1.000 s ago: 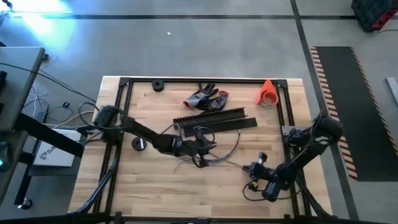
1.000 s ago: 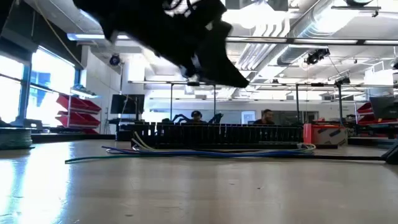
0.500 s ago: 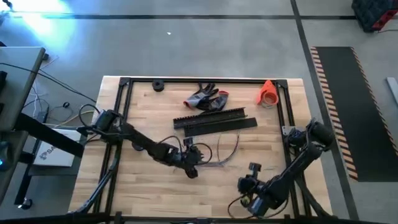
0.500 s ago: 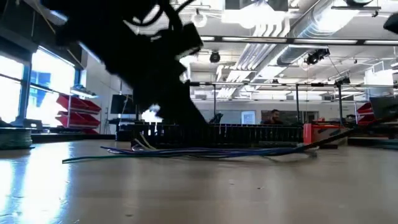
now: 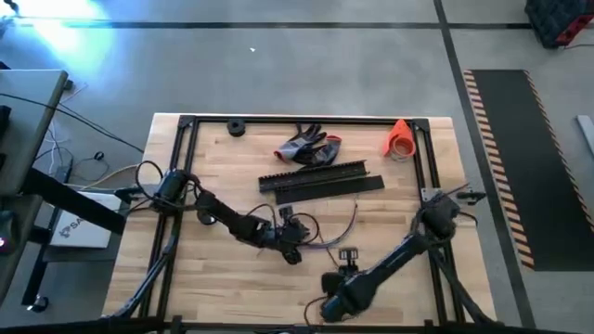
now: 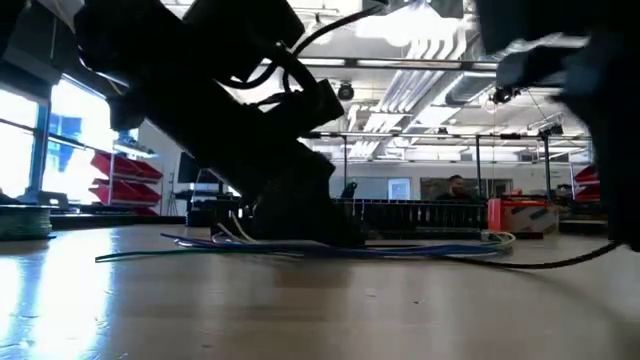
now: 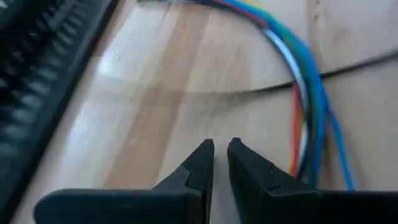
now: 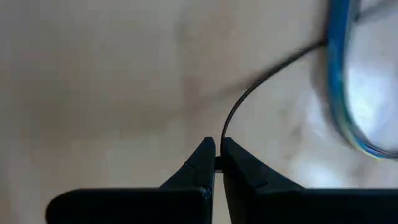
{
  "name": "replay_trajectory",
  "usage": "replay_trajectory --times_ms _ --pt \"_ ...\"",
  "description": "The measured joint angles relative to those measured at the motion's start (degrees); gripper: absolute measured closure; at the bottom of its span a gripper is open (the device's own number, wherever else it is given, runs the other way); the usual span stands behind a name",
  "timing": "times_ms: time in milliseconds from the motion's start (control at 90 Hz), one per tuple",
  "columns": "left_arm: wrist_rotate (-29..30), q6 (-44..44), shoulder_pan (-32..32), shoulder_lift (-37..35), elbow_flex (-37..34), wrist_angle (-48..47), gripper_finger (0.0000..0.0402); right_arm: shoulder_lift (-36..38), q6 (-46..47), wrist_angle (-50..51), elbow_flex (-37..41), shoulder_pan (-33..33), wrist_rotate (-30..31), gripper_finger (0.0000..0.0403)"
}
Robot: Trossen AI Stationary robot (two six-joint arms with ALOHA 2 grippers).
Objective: Ziptie cables
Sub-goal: Wrap the cables using a black zip tie
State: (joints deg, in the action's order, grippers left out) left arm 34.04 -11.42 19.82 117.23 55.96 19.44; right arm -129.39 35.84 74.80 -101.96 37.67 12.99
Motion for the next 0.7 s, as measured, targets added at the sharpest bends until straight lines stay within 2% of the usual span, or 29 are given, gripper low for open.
replay_trajectory --times_ms 56,211,356,700 --pt "3.3 0.0 0.9 -1.3 0.0 -2.1 0.0369 -0.2 -0.8 0.0 -0.9 -1.2 -0.3 0.0403" --pt "10.8 -2.0 3.8 -6.9 0.0 -12.8 0.0369 -0.4 -0.8 -1.8 -0.7 -5.2 -5.9 0.0403" --pt "16.1 -5.7 6.9 -11.4 0.0 -19.9 0.0369 -0.3 1.5 -2.8 -0.3 -7.6 -5.8 0.0403" --pt "19.5 -8.2 12.1 -16.5 0.0 -23.5 0.0369 -0.3 4.0 -12.8 -0.3 -12.2 -3.0 0.0403"
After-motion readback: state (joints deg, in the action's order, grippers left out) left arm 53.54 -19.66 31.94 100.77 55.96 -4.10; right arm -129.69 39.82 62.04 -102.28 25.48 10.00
